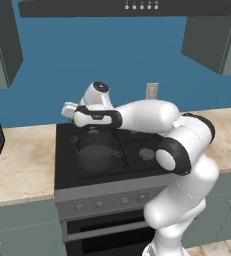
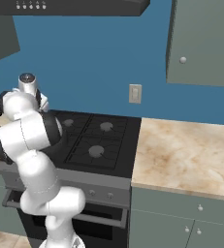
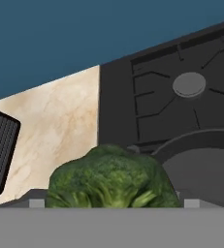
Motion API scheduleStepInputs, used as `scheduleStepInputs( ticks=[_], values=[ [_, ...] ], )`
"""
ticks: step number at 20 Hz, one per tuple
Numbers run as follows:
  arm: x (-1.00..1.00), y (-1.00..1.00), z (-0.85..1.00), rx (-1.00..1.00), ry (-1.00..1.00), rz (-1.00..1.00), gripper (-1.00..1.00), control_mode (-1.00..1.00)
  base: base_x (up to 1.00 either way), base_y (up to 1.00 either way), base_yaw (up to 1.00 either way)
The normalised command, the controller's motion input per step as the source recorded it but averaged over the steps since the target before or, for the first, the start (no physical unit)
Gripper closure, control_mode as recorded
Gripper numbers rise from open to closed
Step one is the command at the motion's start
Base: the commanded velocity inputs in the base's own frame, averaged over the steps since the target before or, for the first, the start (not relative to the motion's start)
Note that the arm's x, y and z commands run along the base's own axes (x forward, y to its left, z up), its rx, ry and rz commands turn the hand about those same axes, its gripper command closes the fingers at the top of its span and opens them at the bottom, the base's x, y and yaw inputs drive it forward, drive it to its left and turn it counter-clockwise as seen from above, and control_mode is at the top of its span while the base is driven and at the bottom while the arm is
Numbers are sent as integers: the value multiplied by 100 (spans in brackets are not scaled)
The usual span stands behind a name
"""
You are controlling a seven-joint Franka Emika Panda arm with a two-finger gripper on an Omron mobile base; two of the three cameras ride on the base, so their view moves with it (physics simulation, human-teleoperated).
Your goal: Turn on the burner for the pot on the stove. Wait thirty seconds for the pot to heat up. Then add the broccoli to the pot.
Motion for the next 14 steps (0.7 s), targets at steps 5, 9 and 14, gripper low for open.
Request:
scheduleStepInputs(
  ticks=[5, 9, 14],
  values=[
    [7, -40, 10, -3, 9, -19, 100, -100, 0, 0, 0],
    [0, -44, 0, -1, 2, -18, 100, -100, 0, 0, 0],
    [0, -8, -6, 0, 11, -11, 100, -100, 0, 0, 0]
  ],
)
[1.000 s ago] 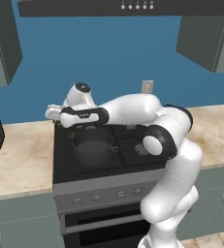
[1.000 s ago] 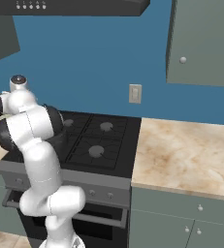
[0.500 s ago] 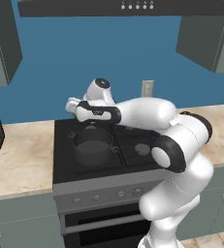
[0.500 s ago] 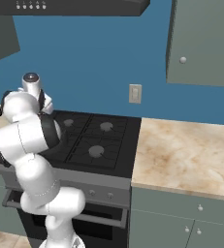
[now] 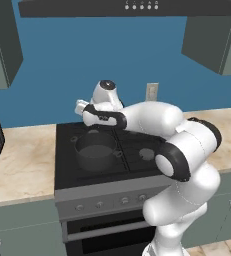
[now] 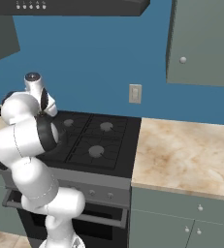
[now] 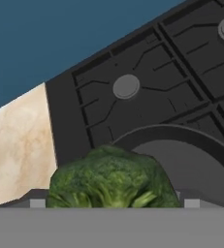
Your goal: Turn on the burner for the pot on the stove. Wait thirty seconds for the pot to heat up. Then add the broccoli to the pot.
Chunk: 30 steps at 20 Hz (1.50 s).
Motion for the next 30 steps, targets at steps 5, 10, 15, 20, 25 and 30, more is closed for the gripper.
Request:
scheduleStepInputs(
  ticks=[5, 10, 15, 20, 25, 30],
  values=[
    [-11, 0, -12, 0, 9, -3, 100, -100, 0, 0, 0],
    [-5, 0, -13, 0, 3, 0, 100, -100, 0, 0, 0],
    [-5, 0, -48, 0, 1, 0, 100, -100, 0, 0, 0],
    [0, 0, -49, 0, 0, 0, 100, -100, 0, 0, 0],
    [8, 0, -43, 0, 0, 0, 100, -100, 0, 0, 0],
    [11, 0, -32, 0, 0, 0, 100, -100, 0, 0, 0]
  ],
)
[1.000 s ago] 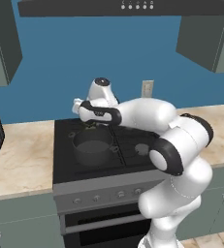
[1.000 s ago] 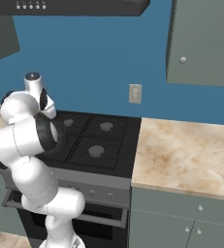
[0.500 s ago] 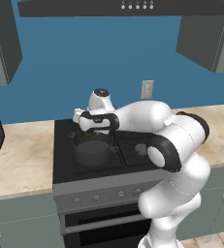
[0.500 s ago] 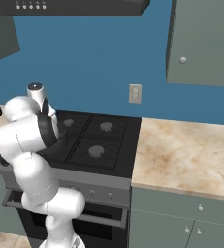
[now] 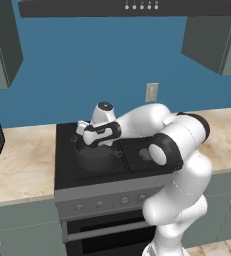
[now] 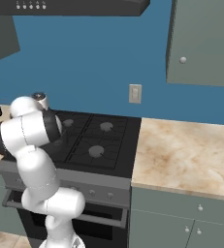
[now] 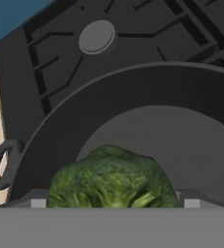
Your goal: Turn on the burner for the pot on the stove. Wait thirty seconds for the pot to heat up. Then add the broccoli to the pot.
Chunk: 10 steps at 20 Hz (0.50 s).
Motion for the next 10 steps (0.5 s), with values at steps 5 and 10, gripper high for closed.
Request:
scheduleStepInputs(
  ticks=[5, 10],
  values=[
    [11, 0, -28, 0, 0, 0, 100, -100, 0, 0, 0],
    [6, 0, -30, 0, 0, 0, 100, -100, 0, 0, 0]
  ],
)
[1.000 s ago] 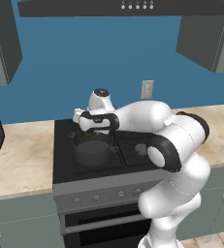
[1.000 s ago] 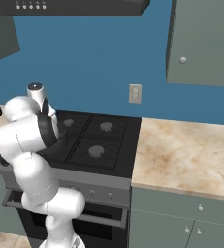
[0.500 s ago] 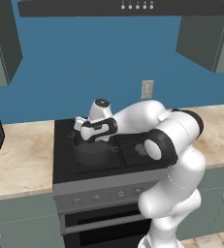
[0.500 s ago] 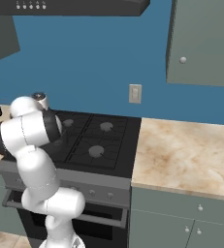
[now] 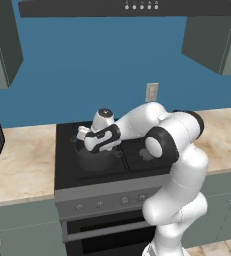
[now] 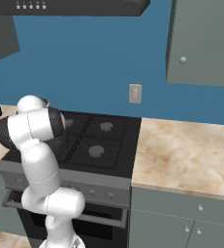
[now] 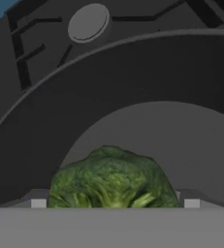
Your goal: Turn on the burner for the pot on the stove. Wait thirty seconds for the pot to heat up. Then add the broccoli to the pot.
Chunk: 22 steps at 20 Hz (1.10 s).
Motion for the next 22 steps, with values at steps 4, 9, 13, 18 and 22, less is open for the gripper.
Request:
scheduleStepInputs(
  ticks=[4, 9, 13, 18, 22],
  values=[
    [9, 0, -26, 0, 1, 0, 100, -100, 0, 0, 0],
    [9, 0, -17, 0, 5, 0, -100, -100, 0, 0, 0],
    [0, 0, 0, 0, 0, 0, -100, -100, 0, 0, 0],
    [0, 0, 0, 1, 0, 0, -100, -100, 0, 0, 0],
    [0, 0, 0, 2, 0, 0, -100, -100, 0, 0, 0]
  ],
)
